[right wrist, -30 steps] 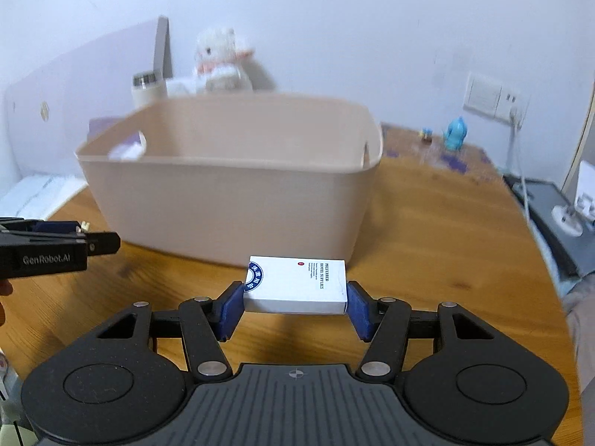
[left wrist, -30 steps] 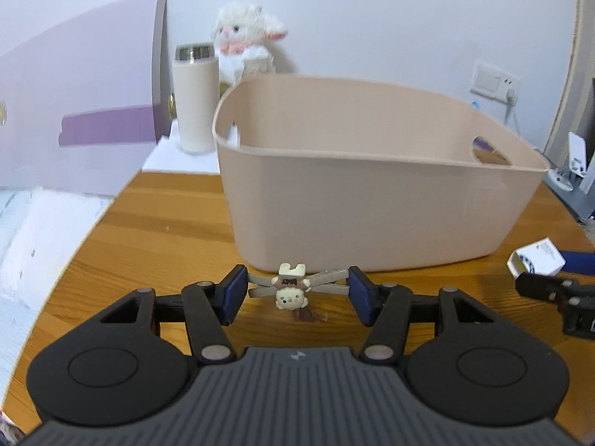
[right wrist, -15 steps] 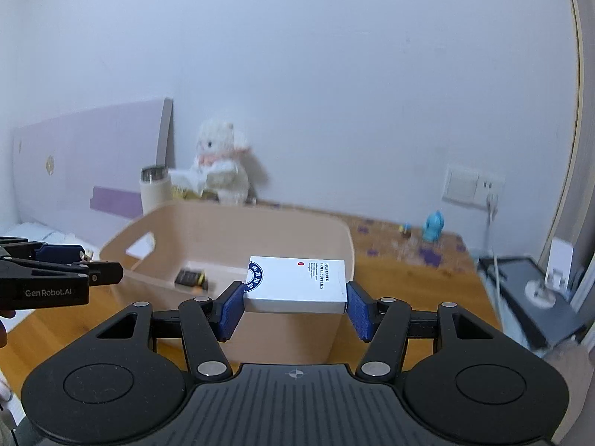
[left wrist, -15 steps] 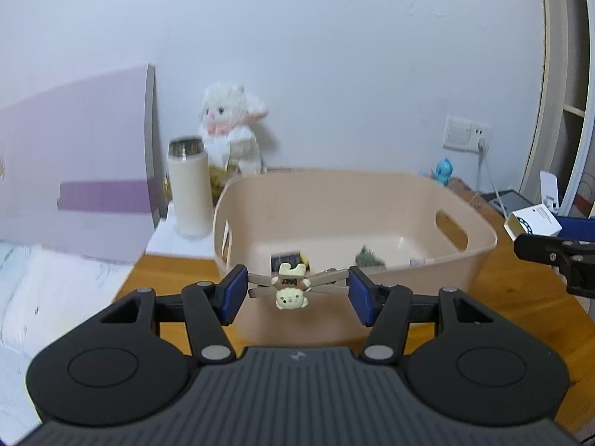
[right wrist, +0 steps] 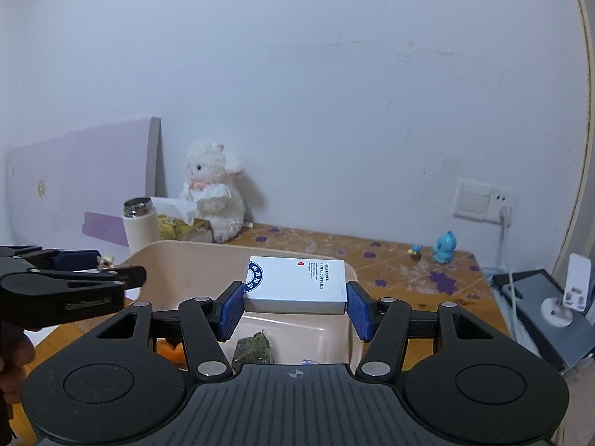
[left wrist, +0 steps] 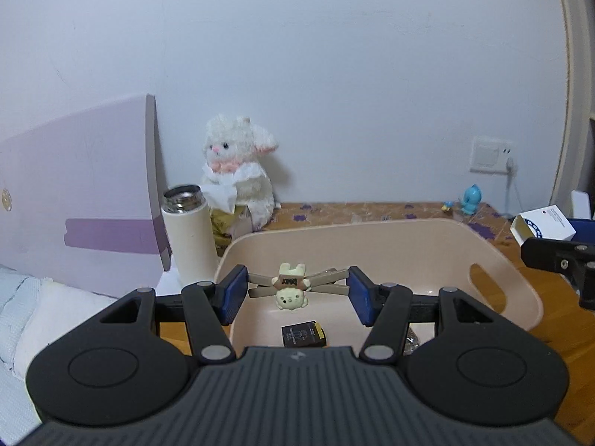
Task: Organize objects
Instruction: 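Carry the figurine and white box into the basket and release both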
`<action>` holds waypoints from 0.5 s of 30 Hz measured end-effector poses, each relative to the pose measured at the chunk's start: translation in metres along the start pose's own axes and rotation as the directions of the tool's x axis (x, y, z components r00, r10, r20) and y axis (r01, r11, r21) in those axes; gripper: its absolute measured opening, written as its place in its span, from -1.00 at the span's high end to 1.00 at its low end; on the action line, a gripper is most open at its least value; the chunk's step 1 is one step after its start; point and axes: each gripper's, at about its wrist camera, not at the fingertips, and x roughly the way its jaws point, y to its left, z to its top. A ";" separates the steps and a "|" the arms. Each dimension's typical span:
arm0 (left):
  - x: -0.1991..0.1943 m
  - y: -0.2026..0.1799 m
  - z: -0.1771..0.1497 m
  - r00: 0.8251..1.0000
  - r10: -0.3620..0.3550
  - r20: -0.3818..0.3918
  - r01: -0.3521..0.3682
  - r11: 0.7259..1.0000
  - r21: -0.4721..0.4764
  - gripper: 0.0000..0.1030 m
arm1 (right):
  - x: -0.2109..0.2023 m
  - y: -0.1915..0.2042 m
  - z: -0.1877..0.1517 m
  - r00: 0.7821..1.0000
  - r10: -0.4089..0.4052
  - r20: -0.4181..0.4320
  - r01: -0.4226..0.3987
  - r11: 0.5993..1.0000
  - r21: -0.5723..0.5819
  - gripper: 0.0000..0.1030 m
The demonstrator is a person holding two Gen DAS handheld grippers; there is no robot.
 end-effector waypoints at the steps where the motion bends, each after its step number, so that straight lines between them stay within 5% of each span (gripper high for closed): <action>1: 0.009 -0.002 0.000 1.000 0.003 -0.018 -0.003 1.000 0.002 -0.16 | 0.007 -0.001 0.000 1.000 -0.004 -0.010 0.004 1.000 0.001 -0.08; 15: 0.083 -0.014 -0.029 0.962 -0.006 -0.272 0.017 0.999 0.037 -0.16 | 0.086 0.001 -0.024 0.977 -0.026 -0.210 0.016 0.999 -0.048 -0.08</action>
